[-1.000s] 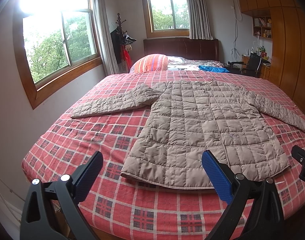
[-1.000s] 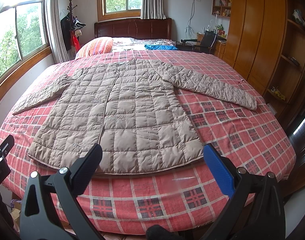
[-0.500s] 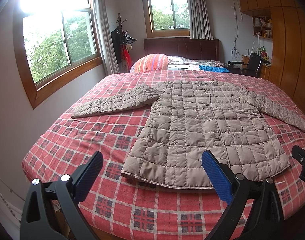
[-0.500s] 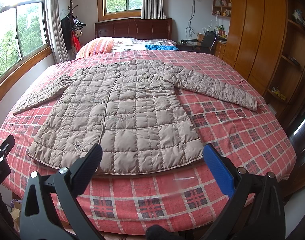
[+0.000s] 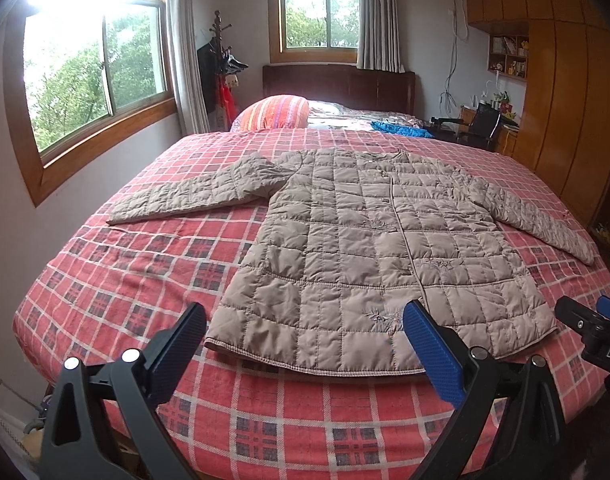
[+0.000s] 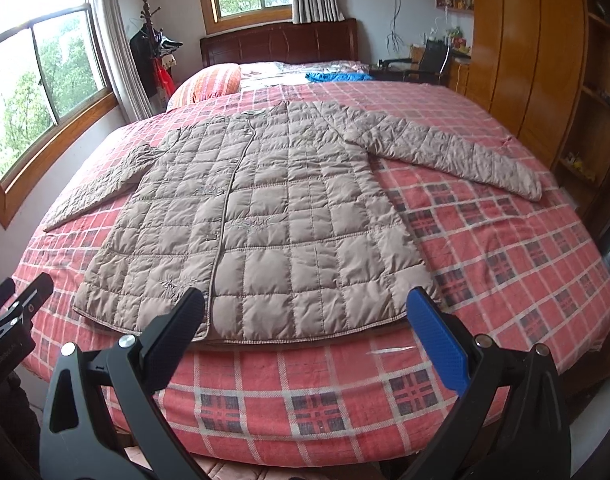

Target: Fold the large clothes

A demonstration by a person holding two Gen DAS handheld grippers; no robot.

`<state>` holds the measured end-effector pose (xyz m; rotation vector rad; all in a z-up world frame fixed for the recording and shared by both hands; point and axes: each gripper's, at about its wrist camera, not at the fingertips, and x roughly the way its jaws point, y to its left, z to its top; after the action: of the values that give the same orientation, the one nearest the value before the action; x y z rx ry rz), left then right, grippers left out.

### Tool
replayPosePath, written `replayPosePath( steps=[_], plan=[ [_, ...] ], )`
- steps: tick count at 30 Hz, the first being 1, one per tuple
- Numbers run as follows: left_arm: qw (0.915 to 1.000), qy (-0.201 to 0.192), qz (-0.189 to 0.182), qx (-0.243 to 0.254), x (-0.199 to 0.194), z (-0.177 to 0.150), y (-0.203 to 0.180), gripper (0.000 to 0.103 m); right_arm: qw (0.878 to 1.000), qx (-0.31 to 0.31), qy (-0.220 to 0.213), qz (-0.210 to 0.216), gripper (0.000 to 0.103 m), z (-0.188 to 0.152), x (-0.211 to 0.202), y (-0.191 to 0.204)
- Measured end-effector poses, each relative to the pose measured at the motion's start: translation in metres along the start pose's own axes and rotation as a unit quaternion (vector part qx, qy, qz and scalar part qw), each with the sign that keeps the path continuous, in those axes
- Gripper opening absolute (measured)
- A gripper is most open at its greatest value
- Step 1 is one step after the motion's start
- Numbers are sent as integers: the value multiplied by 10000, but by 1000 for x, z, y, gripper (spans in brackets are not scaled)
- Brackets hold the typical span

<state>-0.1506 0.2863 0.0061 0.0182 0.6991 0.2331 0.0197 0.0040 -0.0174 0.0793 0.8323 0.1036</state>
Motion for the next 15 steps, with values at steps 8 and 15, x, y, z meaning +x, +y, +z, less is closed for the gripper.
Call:
replayPosePath(
  steps=[8,15],
  plan=[
    [9986,150,-422,287,64,47,-35,99,9971,633,-194,-385,100,41,26,-87],
    [9940,444,-712,708,150,129,-106,98,9856,1574,112,-602,100,115,85,-233]
  ],
)
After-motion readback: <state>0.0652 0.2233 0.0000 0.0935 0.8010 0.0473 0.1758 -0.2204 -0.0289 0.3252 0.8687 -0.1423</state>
